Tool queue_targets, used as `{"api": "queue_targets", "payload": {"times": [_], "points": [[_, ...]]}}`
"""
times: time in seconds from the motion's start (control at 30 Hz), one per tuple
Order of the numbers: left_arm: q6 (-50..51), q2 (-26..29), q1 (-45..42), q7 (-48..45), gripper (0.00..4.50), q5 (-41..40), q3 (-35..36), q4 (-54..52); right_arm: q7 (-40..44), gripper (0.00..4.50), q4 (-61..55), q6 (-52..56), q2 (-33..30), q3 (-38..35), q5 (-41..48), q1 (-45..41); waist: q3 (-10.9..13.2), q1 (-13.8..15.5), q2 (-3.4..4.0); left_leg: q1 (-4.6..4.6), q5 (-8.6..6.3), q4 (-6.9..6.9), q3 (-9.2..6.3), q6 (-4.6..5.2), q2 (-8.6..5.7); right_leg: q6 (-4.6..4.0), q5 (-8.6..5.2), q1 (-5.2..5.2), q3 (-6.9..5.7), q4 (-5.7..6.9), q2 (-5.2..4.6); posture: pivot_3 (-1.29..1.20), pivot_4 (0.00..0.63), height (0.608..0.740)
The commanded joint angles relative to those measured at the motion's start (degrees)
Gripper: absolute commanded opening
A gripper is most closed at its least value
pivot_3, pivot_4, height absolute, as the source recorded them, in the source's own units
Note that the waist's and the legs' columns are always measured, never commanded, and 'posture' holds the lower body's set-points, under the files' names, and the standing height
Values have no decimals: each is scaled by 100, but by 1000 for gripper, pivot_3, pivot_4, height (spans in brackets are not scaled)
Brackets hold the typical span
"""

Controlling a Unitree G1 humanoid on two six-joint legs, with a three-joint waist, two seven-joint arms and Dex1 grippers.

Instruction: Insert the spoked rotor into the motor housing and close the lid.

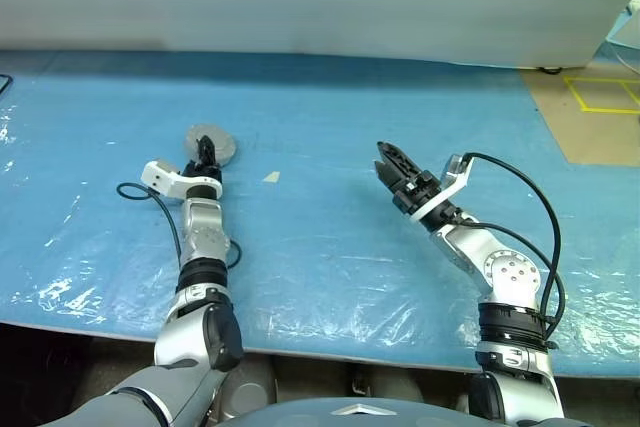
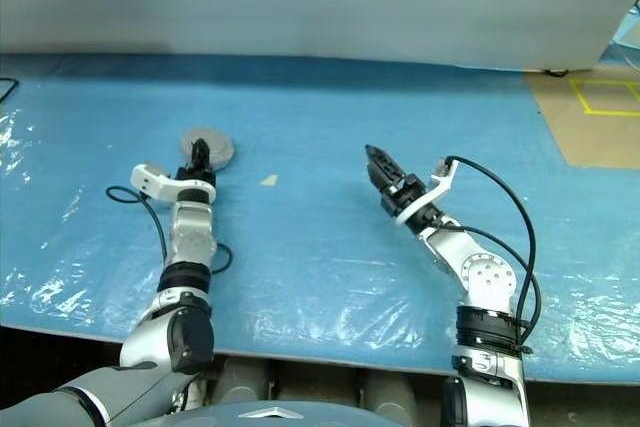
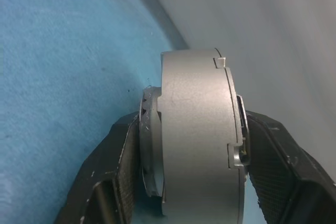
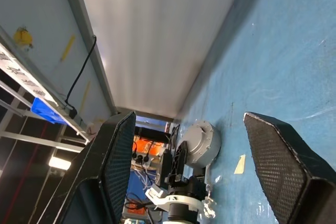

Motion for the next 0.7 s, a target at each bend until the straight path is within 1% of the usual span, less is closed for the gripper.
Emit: {"api": "queue_targets", "payload": {"times": [0.03,0.1,0.17,0.23,0.3,0.37,0.47,0.57,0.67,0.7], "points": [[-523,268,150,490,3815,377,64,107,130,3471,-118,63,15,-21,-68,-86,0,-20,0,0,0,0,0,0,1,0,0,0,0,0,0,0,150,740],[-812,431,147,971,4421,755,-13,310,153,3471,-124,88,25,-34,-120,-80,-1,-61,1,5,0,-1,2,0,1,0,0,6,1,1,0,0,150,740],[-1059,570,126,1321,4473,999,-39,486,182,3471,-150,106,12,-26,-210,-61,-2,-94,2,14,0,-2,4,0,2,1,0,13,2,0,0,0,150,740],[-1311,727,140,1396,4473,1350,-230,566,269,3471,-271,-64,-63,144,-732,-14,-2,-85,1,20,0,-2,6,0,3,1,0,12,3,0,1,0,150,740],[-1445,791,137,1207,4473,1567,-470,469,368,3471,-403,-381,-140,420,-1465,13,-1,-60,1,28,0,0,5,-1,1,2,1,12,1,-2,0,0,150,740],[-1462,811,180,678,4473,1706,-835,126,445,3471,-477,-972,-205,766,-2419,-9,-1,-6,-2,18,0,3,3,-1,2,6,3,9,-3,-4,-1,0,150,740],[-1402,854,476,-508,4473,1744,-1511,-721,686,3471,-539,-1717,-254,1139,-3450,-72,0,84,-4,7,0,9,1,-2,3,5,3,3,-7,-2,-3,0,150,740],[-1059,988,886,-1469,4473,1666,-2112,-1528,1126,3471,-561,-2287,-438,1602,-4343,-29,0,74,-4,5,0,9,4,-2,1,4,4,2,-5,-2,-7,0,150,740],[-592,1301,1384,-2569,4473,1504,-2672,-2206,1666,3471,-550,-2856,-742,2077,-5155,109,0,44,-4,15,0,-1,13,-2,4,3,3,0,2,-1,-4,0,150,740],[-423,1393,1503,-2840,4473,1441,-2791,-2336,1801,3471,-535,-2981,-801,2147,-5301,148,0,24,-4,22,0,-7,16,-2,4,2,2,0,7,-1,-2,0,150,740]]}}
